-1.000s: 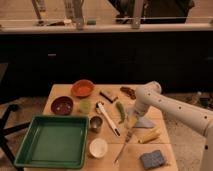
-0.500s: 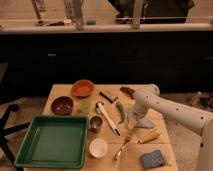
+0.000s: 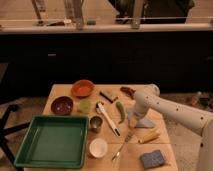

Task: Wipe table surface with towel

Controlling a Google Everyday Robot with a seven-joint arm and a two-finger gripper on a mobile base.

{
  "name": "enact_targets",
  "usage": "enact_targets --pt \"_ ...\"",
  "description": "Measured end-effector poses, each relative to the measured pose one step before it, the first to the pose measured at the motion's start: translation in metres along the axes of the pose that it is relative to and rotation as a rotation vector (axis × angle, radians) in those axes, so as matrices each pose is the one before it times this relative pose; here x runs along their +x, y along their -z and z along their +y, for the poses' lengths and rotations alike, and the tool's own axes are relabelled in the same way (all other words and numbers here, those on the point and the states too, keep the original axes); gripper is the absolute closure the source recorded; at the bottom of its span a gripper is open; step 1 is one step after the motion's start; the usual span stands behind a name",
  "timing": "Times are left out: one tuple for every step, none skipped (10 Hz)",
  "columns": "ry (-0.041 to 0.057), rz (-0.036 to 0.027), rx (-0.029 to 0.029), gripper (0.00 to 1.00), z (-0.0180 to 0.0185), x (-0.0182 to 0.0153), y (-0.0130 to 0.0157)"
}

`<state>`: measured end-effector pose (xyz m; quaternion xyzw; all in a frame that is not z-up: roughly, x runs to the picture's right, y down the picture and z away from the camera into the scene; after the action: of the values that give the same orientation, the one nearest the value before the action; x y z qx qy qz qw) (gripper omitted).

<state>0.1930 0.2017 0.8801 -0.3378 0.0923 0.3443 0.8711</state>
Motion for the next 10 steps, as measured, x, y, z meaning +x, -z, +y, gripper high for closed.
enact_targets --pt "-0.00036 0.0018 0.00028 0.87 -0.00058 0.00061 0.00206" --pt "-0.0002 0.00151 -0.00098 0.95 0.00011 0.00036 0.00158" --pt "0.00284 0.00405 -0.00306 1.0 0.00189 0.00059 -0.00025" --pt "0.0019 0.00138 -0.00139 1.0 0.00061 0.00029 -0.00037" --pt "0.02159 -0.00681 -0.00972 1.0 0.00106 -0.00101 0.00168" --pt "0.03209 -0.01134 -0.01124 1.0 -0.00086 0.00118 0.00565" --pt "0.04509 -0.01828 -0.01446 1.0 0.0002 0.00226 0.01346" --pt "0.03069 -0.02333 -0.00516 1.0 0.00044 -0.00159 0.01243" --pt "0.02528 -0.01942 -0.00363 1.0 0.00111 -0.00188 0.01079" --pt "0.0242 -0.02016 -0.00589 1.0 0.0013 -0.00248 0.00786"
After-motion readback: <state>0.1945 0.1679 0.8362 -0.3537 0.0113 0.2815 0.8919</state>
